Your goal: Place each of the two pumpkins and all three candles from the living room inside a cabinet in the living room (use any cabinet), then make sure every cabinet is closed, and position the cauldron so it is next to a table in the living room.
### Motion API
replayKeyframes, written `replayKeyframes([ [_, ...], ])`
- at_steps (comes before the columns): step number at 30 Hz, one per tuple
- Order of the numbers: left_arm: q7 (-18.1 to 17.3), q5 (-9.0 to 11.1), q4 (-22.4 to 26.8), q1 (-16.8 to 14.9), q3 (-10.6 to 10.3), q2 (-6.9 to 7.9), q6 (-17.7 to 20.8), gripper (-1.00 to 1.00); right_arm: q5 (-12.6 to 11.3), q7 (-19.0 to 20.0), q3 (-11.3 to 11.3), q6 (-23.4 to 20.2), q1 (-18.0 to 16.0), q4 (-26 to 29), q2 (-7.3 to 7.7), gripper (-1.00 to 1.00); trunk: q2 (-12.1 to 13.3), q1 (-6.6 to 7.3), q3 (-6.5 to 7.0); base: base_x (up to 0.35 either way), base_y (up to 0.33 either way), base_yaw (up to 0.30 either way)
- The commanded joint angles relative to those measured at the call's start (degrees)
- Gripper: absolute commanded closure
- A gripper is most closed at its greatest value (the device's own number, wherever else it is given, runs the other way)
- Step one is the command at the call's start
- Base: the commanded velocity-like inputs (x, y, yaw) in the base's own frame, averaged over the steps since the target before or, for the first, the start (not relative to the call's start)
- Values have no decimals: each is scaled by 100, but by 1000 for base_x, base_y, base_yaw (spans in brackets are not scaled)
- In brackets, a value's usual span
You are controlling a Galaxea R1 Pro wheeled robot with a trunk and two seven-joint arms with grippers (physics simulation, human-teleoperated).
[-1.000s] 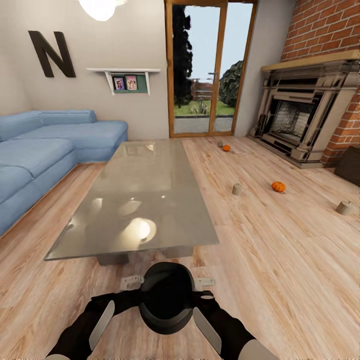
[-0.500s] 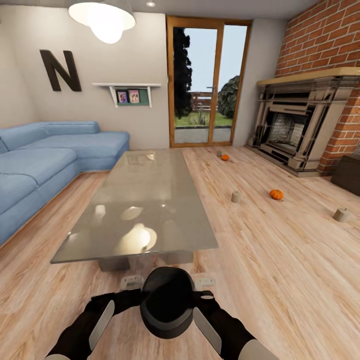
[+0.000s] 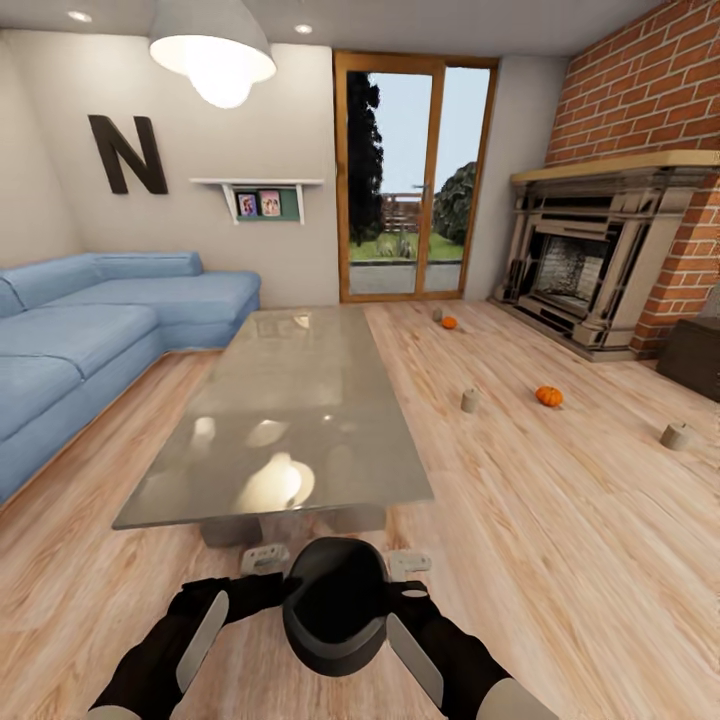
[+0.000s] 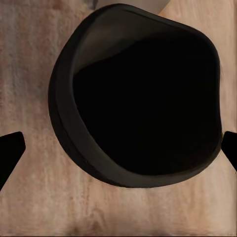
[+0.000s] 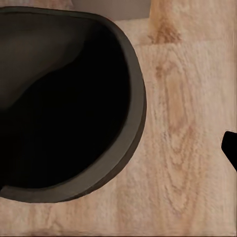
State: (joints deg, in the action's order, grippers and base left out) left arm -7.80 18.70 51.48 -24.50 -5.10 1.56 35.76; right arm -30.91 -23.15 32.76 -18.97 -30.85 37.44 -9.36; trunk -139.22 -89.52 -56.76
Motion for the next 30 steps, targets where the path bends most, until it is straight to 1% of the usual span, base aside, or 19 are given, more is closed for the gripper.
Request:
replayKeyframes([
  [1, -5, 4, 11, -2, -7, 6, 29, -100, -46, -49, 28, -17, -4, 10, 4, -100, 39, 26, 13, -193, 0, 0],
  [8, -3, 5, 8, 22, -7, 3, 232, -100, -47, -41, 20, -35, -8, 18, 4, -100, 320, 180, 139, -39, 0, 0],
  [20, -2, 11, -93, 68, -8, 21, 274, -100, -51, -62, -17, -100, -3, 17, 29, -100, 801, 444, 354, -2, 0, 0],
  [23, -2, 11, -94, 62, -11, 26, 274, -100, -54, -64, -30, -222, -1, 19, 43, -100, 921, 509, 408, -170, 0, 0],
  [25, -2, 11, -94, 61, -9, 27, 274, -100, -55, -61, -29, -461, -1, 135, 41, -100, 1002, 553, 444, -219, 0, 0],
  [26, -2, 11, -94, 60, -8, 28, 271, -100, -55, -54, -26, -671, 5, 608, 46, -100, 1042, 575, 462, -47, 0, 0],
  [28, -2, 11, -97, 60, -10, 28, 268, -100, -64, -46, -30, -738, 10, 825, 52, -100, 1122, 619, 498, -25, 0, 0],
  [30, -2, 11, -100, 59, -9, 28, 266, -100, -83, -43, -32, -765, 14, 909, 55, -100, 1202, 663, 534, -10, 0, 0],
])
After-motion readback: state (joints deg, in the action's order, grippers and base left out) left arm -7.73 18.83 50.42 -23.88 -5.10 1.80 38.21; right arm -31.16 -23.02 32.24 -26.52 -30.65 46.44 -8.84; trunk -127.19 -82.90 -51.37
